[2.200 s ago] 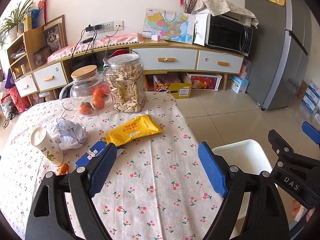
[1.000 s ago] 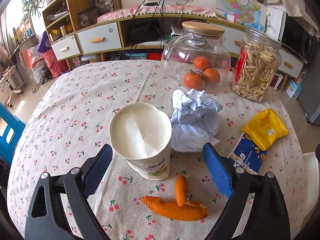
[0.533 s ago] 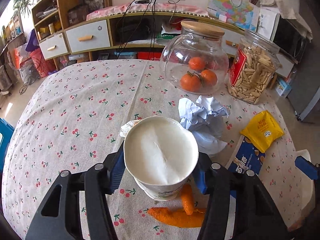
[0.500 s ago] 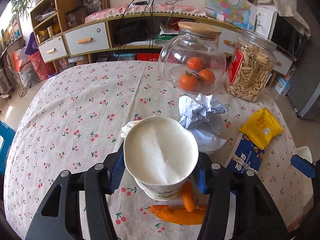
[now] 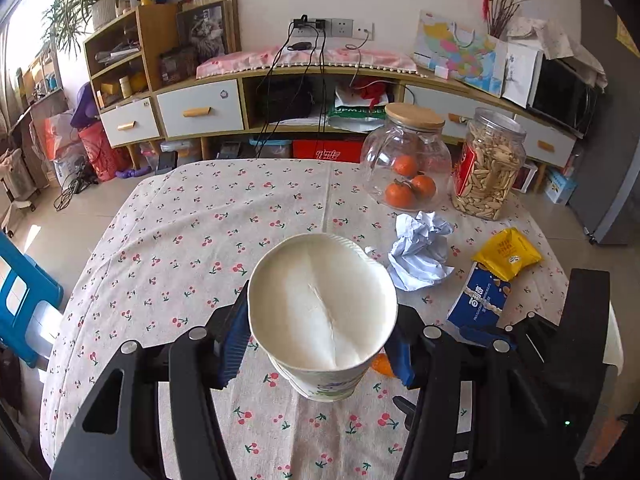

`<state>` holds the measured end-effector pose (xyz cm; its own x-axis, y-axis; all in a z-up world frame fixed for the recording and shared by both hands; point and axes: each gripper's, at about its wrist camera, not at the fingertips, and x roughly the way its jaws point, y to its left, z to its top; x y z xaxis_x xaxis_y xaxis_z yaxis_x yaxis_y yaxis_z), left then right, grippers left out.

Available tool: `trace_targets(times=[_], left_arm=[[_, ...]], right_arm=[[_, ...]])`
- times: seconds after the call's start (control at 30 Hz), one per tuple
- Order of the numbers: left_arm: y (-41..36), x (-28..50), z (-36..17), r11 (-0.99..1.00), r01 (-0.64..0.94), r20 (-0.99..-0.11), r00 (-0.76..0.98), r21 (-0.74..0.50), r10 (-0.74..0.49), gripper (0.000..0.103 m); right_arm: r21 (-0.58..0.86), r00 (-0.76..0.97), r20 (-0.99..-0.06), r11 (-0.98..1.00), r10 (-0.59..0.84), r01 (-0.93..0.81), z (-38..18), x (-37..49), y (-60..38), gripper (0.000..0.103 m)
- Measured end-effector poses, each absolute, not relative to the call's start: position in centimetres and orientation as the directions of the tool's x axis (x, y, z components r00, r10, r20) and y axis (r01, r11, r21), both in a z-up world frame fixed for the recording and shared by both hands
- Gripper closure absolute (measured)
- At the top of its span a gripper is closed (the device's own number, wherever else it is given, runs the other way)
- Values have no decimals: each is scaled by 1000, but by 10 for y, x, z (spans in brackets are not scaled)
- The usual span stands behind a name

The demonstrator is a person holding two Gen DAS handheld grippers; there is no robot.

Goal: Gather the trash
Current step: 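Grasp the white paper cup with the left tool while the right tool grasps the orange peel, then lift the paper cup with the left tool while the right tool lifts the orange peel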

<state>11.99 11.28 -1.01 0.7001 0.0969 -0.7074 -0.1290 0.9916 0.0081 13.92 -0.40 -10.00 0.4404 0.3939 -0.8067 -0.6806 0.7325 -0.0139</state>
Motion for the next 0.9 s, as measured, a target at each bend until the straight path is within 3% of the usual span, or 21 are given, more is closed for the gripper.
trace_targets(times=[0.07,0.17,0.2,0.63,0.9], left_arm=[[121,116,-12,989,-145,-713,694,-6,98,46],[128,113,-13,987,-162,-716,691,-19,99,46],[129,113,-13,986,-163,-715,692,-19,100,46],[123,107,1,987,-161,-674,731,-24,103,46],[112,105,10,988,-153,-649,754,-26,100,46]], right_arm=[[-10,439,-802,726,404,-687,-104,139,-2,42],[22,421,-802,725,424,-688,-94,141,-3,85],[36,417,-798,725,435,-688,-90,140,-4,87],[55,524,-667,737,530,-674,-15,108,-27,89],[35,584,-635,775,505,-631,-8,113,-48,89]])
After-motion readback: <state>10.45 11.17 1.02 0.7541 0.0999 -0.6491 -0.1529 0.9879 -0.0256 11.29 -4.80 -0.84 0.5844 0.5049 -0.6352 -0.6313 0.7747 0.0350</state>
